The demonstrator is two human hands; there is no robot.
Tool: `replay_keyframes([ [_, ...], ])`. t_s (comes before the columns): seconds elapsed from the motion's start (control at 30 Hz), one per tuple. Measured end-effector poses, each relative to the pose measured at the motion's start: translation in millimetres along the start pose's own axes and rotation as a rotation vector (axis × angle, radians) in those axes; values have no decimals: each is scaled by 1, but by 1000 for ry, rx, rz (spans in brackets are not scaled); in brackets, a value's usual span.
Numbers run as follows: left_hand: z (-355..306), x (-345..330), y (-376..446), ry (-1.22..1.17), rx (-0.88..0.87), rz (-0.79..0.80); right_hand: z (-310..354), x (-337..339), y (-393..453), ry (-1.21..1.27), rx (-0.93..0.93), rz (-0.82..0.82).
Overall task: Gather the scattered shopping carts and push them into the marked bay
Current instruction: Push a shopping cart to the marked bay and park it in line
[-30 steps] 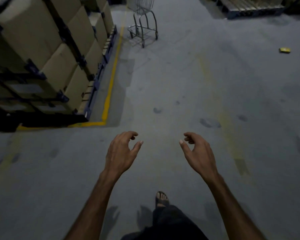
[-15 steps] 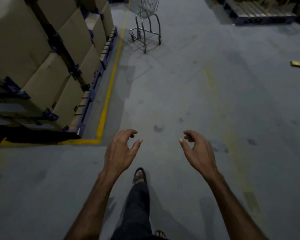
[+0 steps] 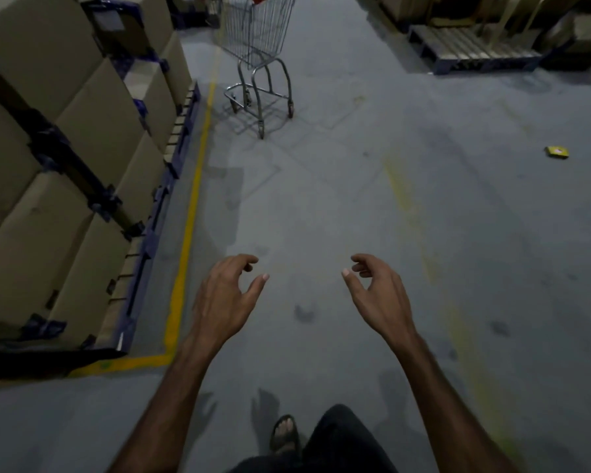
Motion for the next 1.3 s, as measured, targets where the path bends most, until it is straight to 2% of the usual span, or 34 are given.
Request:
replay_keyframes([
  [0.27,19,-19,155,5,-30,28,1,6,142,-2,-26,-14],
  [0.63,15,-44,398,37,-37,21,-6,38,389,28,-3,-20],
  [0.87,26,-58,506,30,13,12,-2,50,511,11,10,14],
  [1.03,49,-72,587,10,34,25,-5,44,596,-17,-8,42],
  [1.3,87,-78,763,-24,32,-18,14,37,767,-69,-19,44],
])
Point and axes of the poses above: each hand's wrist, its own y-axis towards the middle knuckle, its own x-axis out of the back of the hand, z = x × y, the point moved 1 cm from there along y, towards the middle knuckle, and after that the axes turned 9 degrees about z, right-handed, at the moved point
